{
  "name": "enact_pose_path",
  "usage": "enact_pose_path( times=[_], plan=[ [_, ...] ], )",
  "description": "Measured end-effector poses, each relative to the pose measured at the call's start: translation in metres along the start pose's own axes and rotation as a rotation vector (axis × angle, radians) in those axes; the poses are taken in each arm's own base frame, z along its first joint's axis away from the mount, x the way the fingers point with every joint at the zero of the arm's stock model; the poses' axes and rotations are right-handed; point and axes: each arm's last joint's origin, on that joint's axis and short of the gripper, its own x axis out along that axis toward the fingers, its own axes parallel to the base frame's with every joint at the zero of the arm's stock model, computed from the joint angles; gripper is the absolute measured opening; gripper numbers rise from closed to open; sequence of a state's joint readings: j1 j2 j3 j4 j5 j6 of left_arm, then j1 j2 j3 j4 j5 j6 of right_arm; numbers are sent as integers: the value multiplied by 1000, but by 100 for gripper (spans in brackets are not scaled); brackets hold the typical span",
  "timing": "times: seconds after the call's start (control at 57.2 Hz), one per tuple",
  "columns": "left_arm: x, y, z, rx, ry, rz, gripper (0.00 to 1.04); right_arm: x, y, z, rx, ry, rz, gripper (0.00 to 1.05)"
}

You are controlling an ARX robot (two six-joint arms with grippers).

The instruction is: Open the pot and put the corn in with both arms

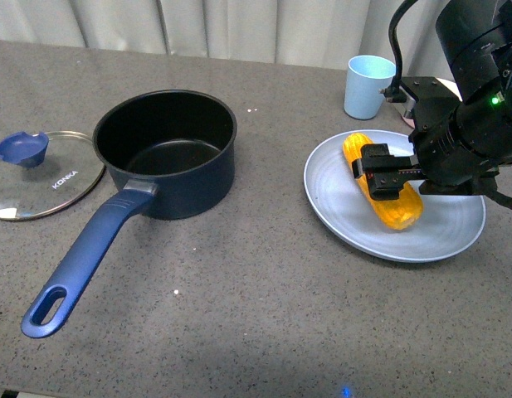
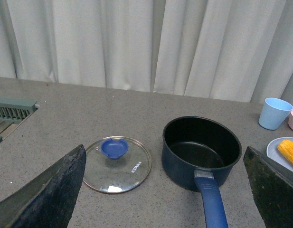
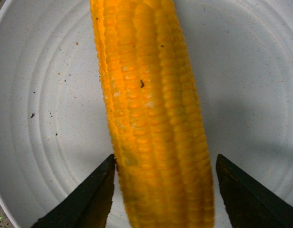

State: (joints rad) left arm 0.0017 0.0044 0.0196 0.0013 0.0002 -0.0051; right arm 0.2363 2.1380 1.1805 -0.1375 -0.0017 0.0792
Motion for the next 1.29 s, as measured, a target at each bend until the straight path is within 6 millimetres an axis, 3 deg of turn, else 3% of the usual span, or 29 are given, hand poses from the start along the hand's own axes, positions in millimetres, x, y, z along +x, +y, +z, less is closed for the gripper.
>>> enact_pose_path(
  times=[0.14,0.367,0.49,0.612,0.822,0.944,1.102,1.294],
  plan=[
    [0,0,0,0,0,0,98,0,0,-1,-5,10,5,41],
    [0,0,0,0,0,0,98,-5,1,-1,-32,1,45,21],
    [0,0,0,0,0,0,98,-18,3,3,-90,-48,84,17],
    [0,0,0,0,0,0,98,-43,12,13,-180,-123,183,14],
    [0,0,0,0,0,0,98,-85,51,38,-359,-241,297,12],
    [0,0,0,0,0,0,98,-98,98,56,-448,-269,373,12],
    [0,0,0,0,0,0,98,-93,141,67,-484,-252,426,11],
    [0,0,0,0,0,0,98,-74,168,71,-496,-208,430,11]
  ],
)
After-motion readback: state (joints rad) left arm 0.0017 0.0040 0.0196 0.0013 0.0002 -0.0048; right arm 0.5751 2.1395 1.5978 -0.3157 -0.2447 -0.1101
